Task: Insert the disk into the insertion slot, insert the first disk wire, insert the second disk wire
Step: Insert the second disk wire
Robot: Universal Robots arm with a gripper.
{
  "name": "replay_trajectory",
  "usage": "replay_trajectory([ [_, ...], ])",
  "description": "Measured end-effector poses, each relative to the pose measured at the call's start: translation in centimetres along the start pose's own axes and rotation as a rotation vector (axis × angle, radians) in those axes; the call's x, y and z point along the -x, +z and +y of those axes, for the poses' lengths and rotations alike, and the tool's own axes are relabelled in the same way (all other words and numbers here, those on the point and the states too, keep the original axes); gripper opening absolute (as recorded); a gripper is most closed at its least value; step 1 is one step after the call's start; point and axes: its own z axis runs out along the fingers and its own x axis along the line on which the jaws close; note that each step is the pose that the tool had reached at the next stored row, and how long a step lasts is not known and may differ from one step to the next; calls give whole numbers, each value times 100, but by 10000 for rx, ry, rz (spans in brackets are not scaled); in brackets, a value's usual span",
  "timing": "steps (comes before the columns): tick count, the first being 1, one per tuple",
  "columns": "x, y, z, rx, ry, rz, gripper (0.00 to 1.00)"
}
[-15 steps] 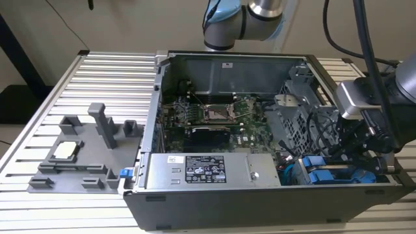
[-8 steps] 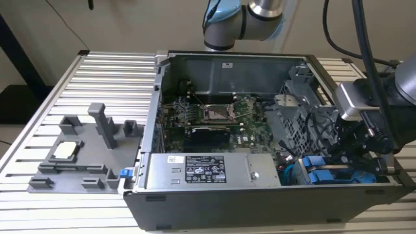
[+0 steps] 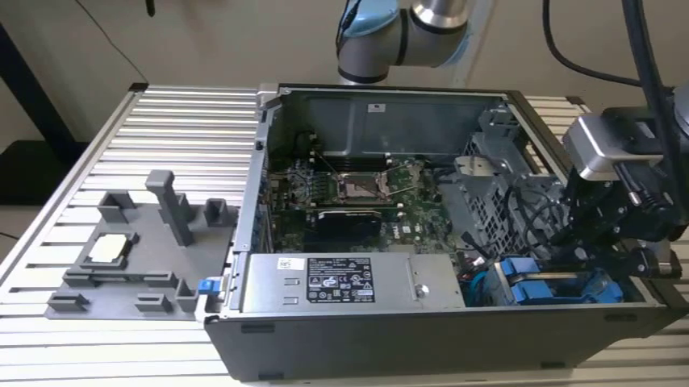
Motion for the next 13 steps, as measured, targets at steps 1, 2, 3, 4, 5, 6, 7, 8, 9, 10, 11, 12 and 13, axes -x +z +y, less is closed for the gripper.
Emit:
replay_trajectory([
  [1, 6, -34, 0, 0, 0, 2, 24],
  [2, 11, -66, 0, 0, 0, 1, 24],
  [3, 16, -98, 0, 0, 0, 3, 24],
  [4, 22, -133, 0, -1, -1, 7, 24],
  [5, 27, -162, 0, -1, -1, 16, 24],
  [6, 31, -177, 0, -2, -1, 34, 24],
  [7, 33, -178, 0, -2, -1, 56, 24],
  [8, 32, -177, 0, -3, -1, 72, 24],
  [9, 32, -178, 0, -4, -1, 89, 24],
  [10, 33, -179, 0, -4, -1, 108, 24],
  [11, 32, -179, 0, -5, -1, 124, 24],
  [12, 32, -179, 0, -5, -1, 141, 24],
  [13, 32, -178, 0, -6, -1, 158, 24],
])
